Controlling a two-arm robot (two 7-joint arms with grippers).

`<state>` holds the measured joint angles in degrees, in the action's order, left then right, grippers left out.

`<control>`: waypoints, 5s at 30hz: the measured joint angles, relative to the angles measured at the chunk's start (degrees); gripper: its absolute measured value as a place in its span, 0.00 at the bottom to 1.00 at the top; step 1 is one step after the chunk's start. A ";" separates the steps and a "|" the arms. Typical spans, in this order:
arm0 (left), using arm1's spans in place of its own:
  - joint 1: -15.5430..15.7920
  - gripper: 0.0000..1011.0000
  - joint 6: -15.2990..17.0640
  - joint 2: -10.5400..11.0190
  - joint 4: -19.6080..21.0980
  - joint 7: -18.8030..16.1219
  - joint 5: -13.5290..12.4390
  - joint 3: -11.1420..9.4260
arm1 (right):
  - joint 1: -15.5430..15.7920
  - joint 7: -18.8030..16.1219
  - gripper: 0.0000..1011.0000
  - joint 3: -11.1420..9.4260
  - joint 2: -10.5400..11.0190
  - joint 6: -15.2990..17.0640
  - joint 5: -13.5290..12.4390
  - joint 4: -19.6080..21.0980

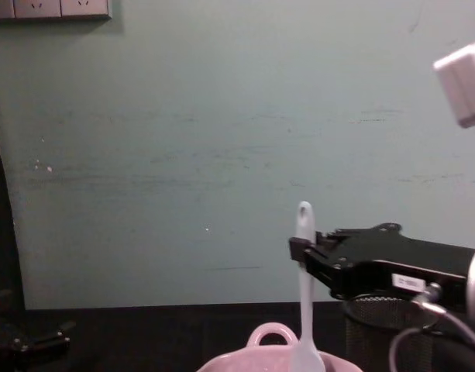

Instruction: Use the one hand to pick up the spoon and stir the clear water in the bowl.

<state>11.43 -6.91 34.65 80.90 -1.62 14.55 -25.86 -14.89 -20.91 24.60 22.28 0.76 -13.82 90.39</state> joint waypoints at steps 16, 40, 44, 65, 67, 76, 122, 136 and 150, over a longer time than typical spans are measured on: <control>0.00 1.00 0.00 0.00 0.00 0.00 0.00 0.00 | 7.14 -7.14 0.12 -1.62 5.52 8.92 -9.86 10.21; 0.00 1.00 0.00 0.00 0.00 0.00 0.00 0.00 | -1.96 -1.17 0.12 4.00 -3.46 1.32 -3.67 -3.00; 0.00 1.00 0.00 0.00 0.00 0.00 0.00 0.00 | -2.41 -0.04 0.12 3.26 -3.93 0.30 -2.24 -3.97; 0.00 1.00 0.00 0.00 0.00 0.00 0.00 0.00 | 5.19 -4.00 0.12 -3.20 2.12 5.49 -6.92 6.27; 0.00 1.00 0.00 0.00 0.00 0.00 0.00 0.00 | 5.97 -4.80 0.12 -3.30 2.90 6.27 -8.46 7.57; 0.00 1.00 0.00 0.00 0.00 0.00 0.00 0.00 | 6.69 -6.68 0.12 -2.13 3.90 7.80 -12.52 9.57; 0.00 1.00 0.00 0.00 0.00 0.00 0.00 0.00 | -1.52 -2.28 0.12 -1.39 -2.87 -2.03 -7.65 -5.50; 0.00 1.00 0.00 0.00 0.00 0.00 0.00 0.00 | 5.92 -5.80 0.12 -2.69 2.12 2.13 -13.78 5.20; 0.00 1.00 0.00 0.00 0.00 0.00 0.00 0.00 | 2.03 -5.26 0.12 2.53 -1.47 1.45 -12.81 1.08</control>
<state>11.43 -6.90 34.65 80.90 -1.62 14.55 -25.86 -12.85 -26.17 27.13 20.81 2.21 -26.62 91.48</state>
